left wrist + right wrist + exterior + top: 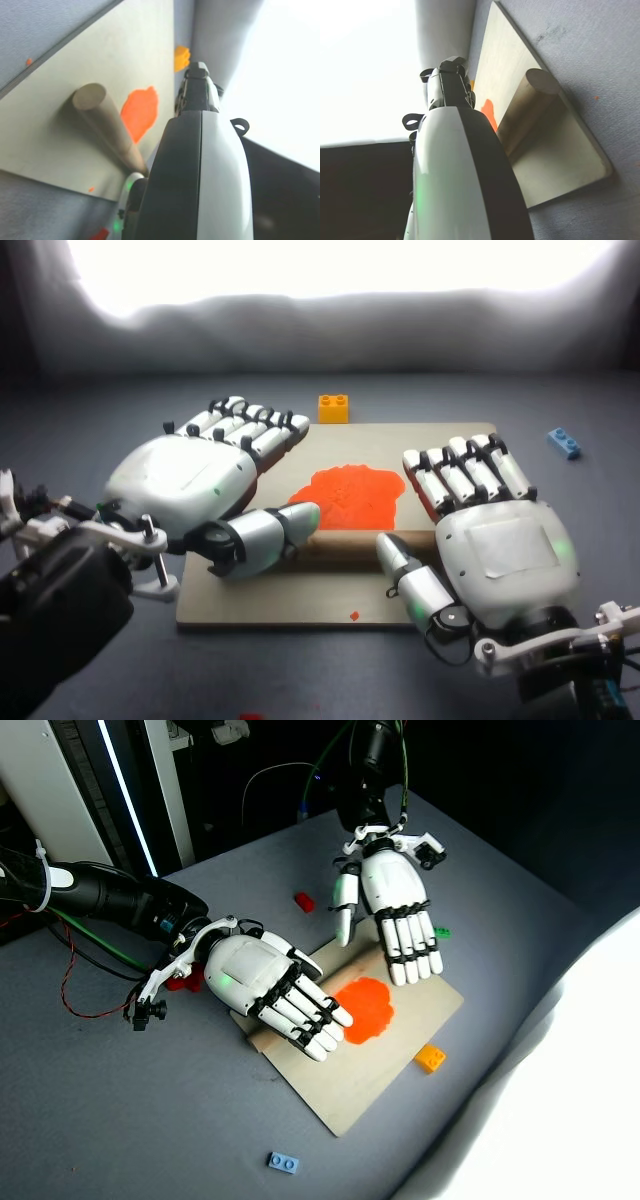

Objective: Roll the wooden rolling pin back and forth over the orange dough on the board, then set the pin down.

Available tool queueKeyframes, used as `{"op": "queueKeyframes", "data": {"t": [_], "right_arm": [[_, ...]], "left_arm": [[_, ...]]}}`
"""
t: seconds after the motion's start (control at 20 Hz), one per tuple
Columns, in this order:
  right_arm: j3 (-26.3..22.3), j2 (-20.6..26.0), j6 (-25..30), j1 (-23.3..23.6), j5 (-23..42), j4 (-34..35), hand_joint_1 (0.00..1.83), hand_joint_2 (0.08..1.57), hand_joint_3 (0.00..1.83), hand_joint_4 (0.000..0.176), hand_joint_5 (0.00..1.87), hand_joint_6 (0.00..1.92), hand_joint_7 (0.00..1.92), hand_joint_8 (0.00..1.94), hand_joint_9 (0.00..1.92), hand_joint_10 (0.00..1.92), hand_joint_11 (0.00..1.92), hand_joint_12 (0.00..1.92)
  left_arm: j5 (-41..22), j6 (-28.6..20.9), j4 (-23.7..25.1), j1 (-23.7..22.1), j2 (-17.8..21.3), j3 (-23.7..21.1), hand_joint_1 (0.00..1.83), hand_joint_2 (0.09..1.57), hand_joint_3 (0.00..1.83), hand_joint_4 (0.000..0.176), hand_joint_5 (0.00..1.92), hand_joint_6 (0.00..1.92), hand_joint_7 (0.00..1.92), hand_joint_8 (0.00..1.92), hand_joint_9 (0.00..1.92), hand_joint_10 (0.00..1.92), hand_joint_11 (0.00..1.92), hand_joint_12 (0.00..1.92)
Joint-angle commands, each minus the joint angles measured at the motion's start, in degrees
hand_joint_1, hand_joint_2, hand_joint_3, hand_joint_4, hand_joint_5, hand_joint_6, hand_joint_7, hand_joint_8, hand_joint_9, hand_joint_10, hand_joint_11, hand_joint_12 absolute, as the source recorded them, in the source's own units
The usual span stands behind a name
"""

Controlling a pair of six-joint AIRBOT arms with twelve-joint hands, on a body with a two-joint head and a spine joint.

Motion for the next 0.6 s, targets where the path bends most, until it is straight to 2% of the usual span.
{"op": "queueKeyframes", "data": {"t": [0.0,0.15,0.25,0.3,0.35,0.4,0.45,0.5,0.55], "right_arm": [[0.01,0.4,-0.19,0.61,5.69,-4.8,0.0,1.35,0.0,0.0,0.28,0.0,0.3,0.0,0.21,0.0,0.0,0.42],[0.0,1.22,-0.16,1.77,5.72,-5.33,0.0,1.36,0.0,0.0,0.27,0.0,0.3,0.0,0.2,0.0,0.0,0.39],[0.0,2.55,-0.18,3.15,5.21,-5.34,0.0,1.35,0.0,0.0,0.28,0.0,0.32,0.0,0.22,0.01,0.0,0.45],[-0.1,5.0,0.9,4.82,3.66,-5.34,0.0,1.35,0.0,0.0,0.28,0.0,0.32,0.0,0.22,0.01,0.0,0.46],[-0.24,6.08,1.65,5.52,3.2,-5.34,0.0,1.35,0.0,0.0,0.28,0.0,0.32,0.0,0.22,0.01,0.0,0.46],[-0.36,6.73,2.22,5.9,2.9,-5.45,0.0,1.35,0.0,0.0,0.35,0.02,0.39,0.01,0.31,0.02,0.0,0.68],[-0.68,8.41,4.12,6.69,1.97,-6.87,0.0,1.35,0.0,0.0,0.35,0.02,0.39,0.01,0.31,0.02,0.0,0.68],[-1.15,10.22,5.16,7.39,0.67,-9.19,0.0,1.32,0.0,0.0,0.44,0.03,0.49,0.01,0.44,0.04,0.0,1.01],[-2.25,12.73,6.11,8.38,-1.0,-10.67,0.0,1.31,0.0,0.0,0.56,0.04,0.64,0.02,0.63,0.07,0.02,1.28]], "left_arm": [[-2.85,0.88,1.46,-1.06,0.81,0.02,0.0,1.41,0.0,0.0,0.07,0.0,0.12,0.0,0.06,0.0,0.0,0.0],[0.4,3.45,-0.66,-3.93,2.43,-0.25,0.0,1.41,0.0,0.0,0.04,0.0,0.1,0.0,0.04,0.0,0.0,0.0],[3.0,6.44,-2.94,-6.63,3.66,-0.86,0.0,1.4,0.0,0.0,0.05,0.0,0.12,0.0,0.06,0.01,0.0,0.0],[5.91,12.83,-7.54,-10.12,5.52,-2.43,0.0,1.4,0.0,0.0,0.05,0.0,0.11,0.0,0.06,0.01,0.0,0.0],[6.77,14.71,-8.86,-11.21,6.17,-3.12,0.0,1.4,0.0,0.0,0.05,0.0,0.11,0.0,0.06,0.01,0.0,0.0],[7.17,15.98,-9.97,-11.89,6.57,-3.57,0.0,1.38,0.0,0.0,0.09,0.01,0.15,0.0,0.08,0.01,0.0,0.0],[8.39,18.83,-12.17,-13.15,7.33,-4.49,0.0,1.38,0.0,0.0,0.09,0.01,0.15,0.0,0.08,0.01,0.0,0.0],[9.56,20.97,-13.78,-14.24,8.01,-5.37,0.0,1.37,0.0,0.0,0.17,0.01,0.23,0.0,0.15,0.01,0.04,0.03],[10.44,22.95,-15.89,-15.28,8.75,-6.61,0.0,1.35,0.0,0.0,0.34,0.02,0.4,0.01,0.32,0.01,0.0,0.62]]}}
